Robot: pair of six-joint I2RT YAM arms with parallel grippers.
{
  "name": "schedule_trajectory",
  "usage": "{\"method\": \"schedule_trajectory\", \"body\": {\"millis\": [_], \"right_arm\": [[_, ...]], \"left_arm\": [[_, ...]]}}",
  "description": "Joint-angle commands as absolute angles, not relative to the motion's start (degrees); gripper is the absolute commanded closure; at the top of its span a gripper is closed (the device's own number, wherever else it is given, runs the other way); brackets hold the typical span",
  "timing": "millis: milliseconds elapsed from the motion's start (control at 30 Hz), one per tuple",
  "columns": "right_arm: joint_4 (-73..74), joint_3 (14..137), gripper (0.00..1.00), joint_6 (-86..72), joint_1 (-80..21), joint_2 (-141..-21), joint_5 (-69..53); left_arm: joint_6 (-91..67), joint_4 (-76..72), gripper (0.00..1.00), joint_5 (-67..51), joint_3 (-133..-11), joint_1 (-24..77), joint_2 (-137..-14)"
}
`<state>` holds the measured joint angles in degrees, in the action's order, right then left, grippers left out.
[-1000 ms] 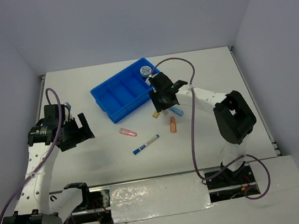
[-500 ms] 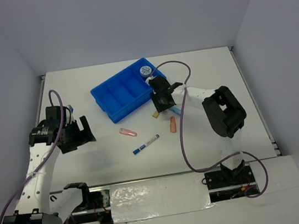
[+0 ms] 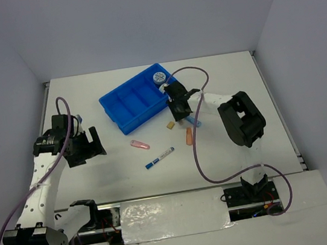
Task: Sort the stationery into containers
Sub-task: Pick up the stationery from the center of the board, then place the stationery in the storage box, then pick up the stationery from the center of the board.
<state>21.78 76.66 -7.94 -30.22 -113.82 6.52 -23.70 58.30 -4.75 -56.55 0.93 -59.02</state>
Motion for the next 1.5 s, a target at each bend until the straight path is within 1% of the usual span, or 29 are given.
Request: {"method": "schedule_trajectory", "body": {"millis": [0, 67, 133, 200, 267, 400, 533, 567, 633, 667, 700, 733, 833, 867, 900, 933, 1000, 1033, 1167, 1200, 1233, 1267, 1300, 1333, 1367, 1467], "right_arm": [[21.09, 79.10, 0.78, -7.73, -29.97, -114.26, 5.45], [21.44, 79.19, 0.83, -8.43, -29.97, -112.78, 5.36], [21.10, 78.75, 0.83, -9.31, -30.06, -108.49, 4.84], [18.65, 77.52, 0.81, -10.89, -29.97, -104.96, 1.34], [18.63, 79.44, 0.80, -11.86, -30.06, -102.48, -1.39], [21.44, 87.09, 0.79, -12.92, -30.06, -104.23, -4.65], [23.02, 95.43, 0.78, -13.36, -30.06, -108.70, -5.54], [24.51, 100.23, 0.75, -13.01, -30.06, -110.03, -5.36], [25.92, 105.53, 0.73, -12.31, -30.06, -114.93, -5.62], [27.84, 111.30, 0.70, -11.17, -30.06, -116.70, -5.97], [28.82, 114.32, 0.69, -10.55, -30.06, -118.63, -6.41], [29.96, 120.61, 0.68, -10.11, -29.97, -122.39, -6.68], [34.18, 130.82, 0.54, -9.23, -29.71, -128.75, -6.33], [35.49, 132.52, 0.47, -9.23, -29.53, -129.89, -6.68], [35.86, 133.67, 0.44, -9.40, -29.53, -131.21, -7.03], [36.03, 134.20, 0.36, -9.75, -29.27, -131.39, -6.77], [35.25, 132.72, 0.32, -10.02, -29.18, -130.09, -6.85], [33.42, 129.58, 0.31, -10.19, -29.18, -129.21, -7.12], [34.36, 122.98, 0.31, -10.89, -29.18, -124.82, -6.68], [34.19, 120.17, 0.31, -11.07, -29.53, -120.98, -6.24], [33.23, 111.27, 0.31, -12.38, -30.05, -118.24, -4.50], [29.83, 105.87, 0.32, -12.91, -30.58, -115.60, -2.74], [27.97, 101.04, 0.33, -13.27, -32.07, -110.53, -1.16], [26.64, 92.63, 0.34, -13.79, -32.69, -108.48, 2.42], [24.72, 89.42, 0.38, -14.58, -33.30, -107.15, 3.33], [21.47, 80.44, 0.39, -13.01, -34.89, -103.89, 2.64]], "left_arm": [[-21.97, 57.66, 0.01, -5.36, -57.83, 1.05, -59.41], [-21.97, 57.57, 0.01, -5.36, -58.01, 1.05, -59.68], [-21.97, 57.48, 0.01, -5.36, -58.18, 1.05, -59.77], [-22.06, 57.31, 0.01, -5.27, -58.10, 1.05, -59.42], [-22.41, 56.69, 0.01, -5.27, -57.66, 1.05, -59.33], [-23.46, 55.81, 0.01, -6.33, -56.78, 1.05, -59.41], [-24.08, 55.55, 0.01, -6.77, -56.52, 1.05, -58.62], [-24.17, 55.46, 0.01, -6.59, -56.43, 1.05, -58.45], [-24.08, 55.72, 0.01, -6.42, -55.99, 1.05, -58.10], [-24.00, 55.90, 0.01, -6.15, -55.81, 1.05, -57.92], [-23.99, 55.99, 0.01, -5.63, -55.46, 1.05, -57.40], [-23.99, 56.16, 0.01, -5.45, -55.28, 1.05, -57.22], [-23.99, 56.77, 0.01, -5.10, -54.84, 1.05, -56.16], [-23.99, 57.04, 0.01, -4.92, -54.76, 1.05, -55.90], [-23.91, 57.39, 0.01, -4.66, -54.84, 1.05, -55.72], [-23.82, 57.91, 0.01, -4.48, -54.84, 1.05, -55.55], [-23.82, 58.36, 0.01, -4.13, -54.76, 1.05, -55.20], [-23.82, 58.45, 0.01, -4.13, -54.67, 1.05, -55.11], [-24.17, 58.10, 0.01, -4.66, -53.97, 1.05, -54.84], [-24.34, 58.10, 0.01, -4.66, -53.79, 1.05, -54.84], [-24.43, 58.01, 0.01, -4.66, -53.70, 1.05, -54.76], [-24.52, 57.92, 0.01, -4.48, -53.70, 1.05, -54.67], [-24.70, 57.66, 0.01, -4.40, -53.53, 1.05, -54.32], [-24.78, 57.57, 0.01, -4.39, -53.35, 1.05, -54.23], [-24.79, 57.39, 0.01, -4.57, -53.09, 1.05, -54.05], [-24.96, 56.60, 0.01, -5.36, -51.86, 1.05, -53.88]]}}
